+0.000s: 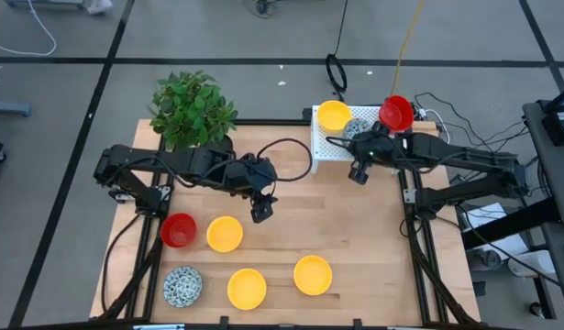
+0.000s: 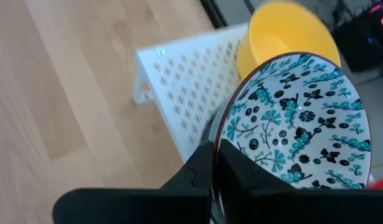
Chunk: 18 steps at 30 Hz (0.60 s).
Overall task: Pick & Place Mini bowls
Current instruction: Stack the blue bowl on top of the blue bowl on the shelf
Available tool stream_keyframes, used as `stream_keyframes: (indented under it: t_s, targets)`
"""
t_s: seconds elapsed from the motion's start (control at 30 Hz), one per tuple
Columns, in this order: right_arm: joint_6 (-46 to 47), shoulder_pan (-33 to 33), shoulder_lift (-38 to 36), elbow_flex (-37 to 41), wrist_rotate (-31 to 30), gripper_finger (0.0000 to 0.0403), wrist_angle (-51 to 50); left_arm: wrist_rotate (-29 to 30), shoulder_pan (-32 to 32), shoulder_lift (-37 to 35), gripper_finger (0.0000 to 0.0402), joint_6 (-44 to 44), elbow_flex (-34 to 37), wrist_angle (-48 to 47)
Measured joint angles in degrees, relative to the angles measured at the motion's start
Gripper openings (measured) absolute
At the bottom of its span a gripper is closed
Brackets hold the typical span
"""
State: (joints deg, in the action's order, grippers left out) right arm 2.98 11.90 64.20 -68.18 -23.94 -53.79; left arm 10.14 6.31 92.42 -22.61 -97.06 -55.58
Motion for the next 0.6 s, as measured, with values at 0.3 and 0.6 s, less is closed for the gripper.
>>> stream_keyframes:
  t_s: [0.3, 0.6]
  targets:
    - [0.46, 1.70, 0.13, 0.00, 0.01, 0.0009, -2.22, 0.40, 0.00, 0.00, 0.0243, 0.22, 0.02, 0.03]
    - [1.40, 2.39, 0.09, 0.00, -0.09, 0.0079, -2.09, 0.41, 0.00, 0.02, 0.0243, -1.19, 0.02, 0.05]
